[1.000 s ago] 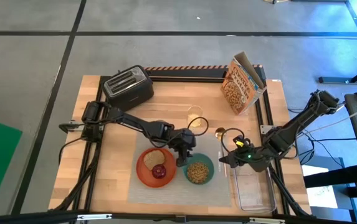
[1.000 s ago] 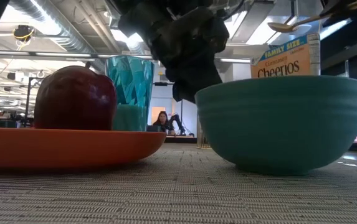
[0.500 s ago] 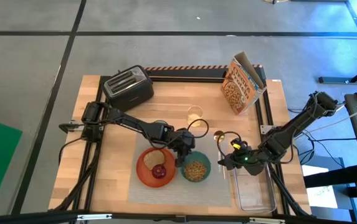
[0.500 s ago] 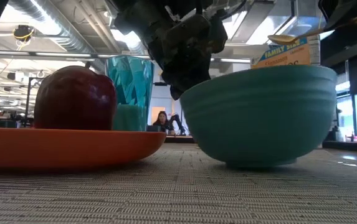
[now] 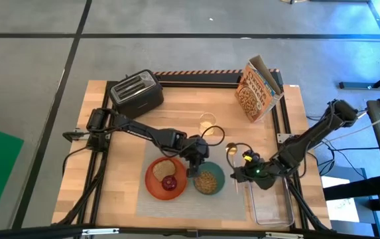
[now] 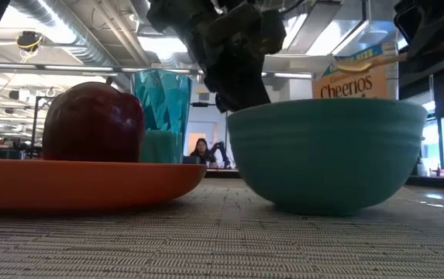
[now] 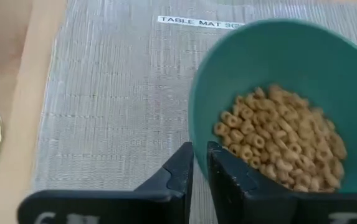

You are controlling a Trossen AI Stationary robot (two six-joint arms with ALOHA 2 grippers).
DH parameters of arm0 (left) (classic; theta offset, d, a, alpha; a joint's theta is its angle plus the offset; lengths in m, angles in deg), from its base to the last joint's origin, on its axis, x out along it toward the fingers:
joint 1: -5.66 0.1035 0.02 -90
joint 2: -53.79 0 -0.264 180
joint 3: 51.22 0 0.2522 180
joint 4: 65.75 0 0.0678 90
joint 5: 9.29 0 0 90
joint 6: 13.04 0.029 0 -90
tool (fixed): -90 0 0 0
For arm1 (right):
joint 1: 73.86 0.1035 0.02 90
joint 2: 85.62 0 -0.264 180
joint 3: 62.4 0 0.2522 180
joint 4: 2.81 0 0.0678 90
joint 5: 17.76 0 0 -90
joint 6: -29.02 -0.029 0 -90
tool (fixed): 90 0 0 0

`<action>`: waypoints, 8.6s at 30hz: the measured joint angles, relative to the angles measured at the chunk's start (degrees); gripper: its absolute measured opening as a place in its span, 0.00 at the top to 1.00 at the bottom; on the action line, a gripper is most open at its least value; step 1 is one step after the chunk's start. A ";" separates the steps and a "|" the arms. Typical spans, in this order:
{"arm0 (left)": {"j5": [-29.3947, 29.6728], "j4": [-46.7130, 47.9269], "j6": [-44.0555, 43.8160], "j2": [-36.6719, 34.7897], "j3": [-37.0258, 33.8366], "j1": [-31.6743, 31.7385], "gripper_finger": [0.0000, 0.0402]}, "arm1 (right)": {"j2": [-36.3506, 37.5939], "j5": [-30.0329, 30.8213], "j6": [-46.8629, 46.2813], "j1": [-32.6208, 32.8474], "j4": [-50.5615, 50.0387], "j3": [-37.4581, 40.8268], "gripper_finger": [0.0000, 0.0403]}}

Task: Arrange a breakfast setting
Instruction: Put the gold spoon on the gray tablemat to the right of the green bowl, then adjust the gray tablemat

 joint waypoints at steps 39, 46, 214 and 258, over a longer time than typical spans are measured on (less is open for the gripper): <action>-22.45 3.65 7.91 -0.05 14.85 12.16 0.89 | -13.02 -0.96 4.03 0.10 -4.85 -6.10 0.98; -24.01 -2.15 10.90 -0.02 14.83 11.09 0.84 | -13.00 1.75 8.13 0.08 -8.97 -8.24 0.98; -26.46 0.12 15.30 23.03 27.88 5.04 0.97 | 17.91 8.25 30.03 0.10 -16.34 -8.46 0.41; 18.13 45.11 2.10 -17.12 27.79 6.63 0.72 | -8.90 -26.87 58.42 -29.53 -13.16 -3.92 1.00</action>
